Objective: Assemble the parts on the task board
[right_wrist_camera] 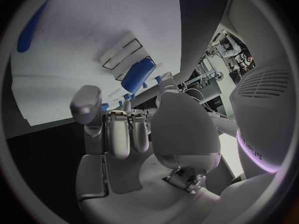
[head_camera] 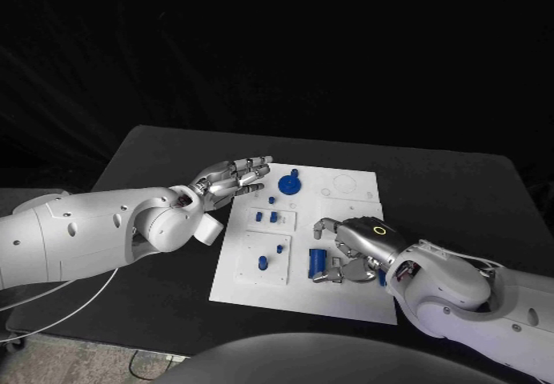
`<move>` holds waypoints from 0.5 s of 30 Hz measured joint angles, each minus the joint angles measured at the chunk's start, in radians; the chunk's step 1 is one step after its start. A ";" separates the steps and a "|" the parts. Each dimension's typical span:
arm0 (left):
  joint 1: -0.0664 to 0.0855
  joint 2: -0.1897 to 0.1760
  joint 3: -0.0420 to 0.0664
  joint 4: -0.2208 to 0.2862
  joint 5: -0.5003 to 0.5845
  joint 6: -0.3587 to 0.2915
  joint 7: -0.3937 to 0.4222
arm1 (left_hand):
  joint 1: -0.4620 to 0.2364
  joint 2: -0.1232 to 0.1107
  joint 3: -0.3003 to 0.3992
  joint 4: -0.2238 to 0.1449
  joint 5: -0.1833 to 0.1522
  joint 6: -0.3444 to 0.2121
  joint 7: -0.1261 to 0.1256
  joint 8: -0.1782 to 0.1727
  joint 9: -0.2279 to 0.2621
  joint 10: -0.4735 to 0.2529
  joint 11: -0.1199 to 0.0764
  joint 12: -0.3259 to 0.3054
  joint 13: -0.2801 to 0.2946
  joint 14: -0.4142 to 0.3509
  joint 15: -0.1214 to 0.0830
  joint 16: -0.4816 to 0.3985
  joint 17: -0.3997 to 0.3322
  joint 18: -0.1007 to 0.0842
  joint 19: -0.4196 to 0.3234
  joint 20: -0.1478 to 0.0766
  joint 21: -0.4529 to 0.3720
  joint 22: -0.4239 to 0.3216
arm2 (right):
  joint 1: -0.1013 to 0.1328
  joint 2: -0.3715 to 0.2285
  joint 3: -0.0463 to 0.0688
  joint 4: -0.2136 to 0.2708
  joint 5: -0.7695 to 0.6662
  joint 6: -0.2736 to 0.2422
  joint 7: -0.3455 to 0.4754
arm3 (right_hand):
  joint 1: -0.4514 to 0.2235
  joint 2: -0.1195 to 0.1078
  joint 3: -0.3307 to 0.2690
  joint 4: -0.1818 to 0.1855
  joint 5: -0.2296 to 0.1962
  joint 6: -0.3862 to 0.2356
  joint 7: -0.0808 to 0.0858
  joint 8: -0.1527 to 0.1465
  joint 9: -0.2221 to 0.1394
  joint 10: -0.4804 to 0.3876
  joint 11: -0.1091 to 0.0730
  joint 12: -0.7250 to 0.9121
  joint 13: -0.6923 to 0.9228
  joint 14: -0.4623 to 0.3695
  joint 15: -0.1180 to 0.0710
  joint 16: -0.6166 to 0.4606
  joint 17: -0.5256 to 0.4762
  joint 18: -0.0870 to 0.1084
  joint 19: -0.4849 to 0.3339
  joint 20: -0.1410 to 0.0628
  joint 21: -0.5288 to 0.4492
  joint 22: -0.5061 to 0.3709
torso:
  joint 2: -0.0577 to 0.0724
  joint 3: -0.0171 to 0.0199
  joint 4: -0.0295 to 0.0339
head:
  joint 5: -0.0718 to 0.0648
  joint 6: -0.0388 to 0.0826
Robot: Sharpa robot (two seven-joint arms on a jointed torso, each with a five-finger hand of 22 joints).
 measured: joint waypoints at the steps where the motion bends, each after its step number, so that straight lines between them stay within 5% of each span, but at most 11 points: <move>1: 0.000 0.000 0.000 0.000 0.000 0.000 0.000 | 0.000 0.000 0.000 0.000 0.000 0.000 0.000 0.000 0.000 0.000 0.000 0.000 0.000 0.000 0.000 0.000 0.000 0.000 0.000 0.000 0.000 0.000 | -0.001 0.001 0.000 0.000 -0.002 0.002 -0.003 | 0.000 0.000 0.000 0.000 0.000 0.000 0.000 0.000 0.000 0.000 0.000 0.000 0.000 0.000 0.000 0.000 0.000 0.000 0.000 0.000 0.000 0.000 | 0.000 0.0001 0.0000 | 0.000 0.000; 15: -0.001 -0.003 0.000 0.000 0.000 0.004 0.000 | 0.000 0.000 0.003 -0.003 0.005 0.000 0.000 0.000 0.000 0.000 0.000 0.004 0.000 0.004 0.004 0.000 0.000 0.000 0.000 0.000 0.004 0.000 | -0.008 0.012 0.000 -0.005 -0.025 0.053 -0.042 | 0.000 0.000 0.000 0.000 0.003 -0.021 0.003 0.030 -0.007 0.000 0.007 0.000 0.001 0.004 0.004 0.000 0.000 0.000 -0.004 0.004 -0.019 0.000 | 0.001 0.0005 -0.0003 | 0.003 0.000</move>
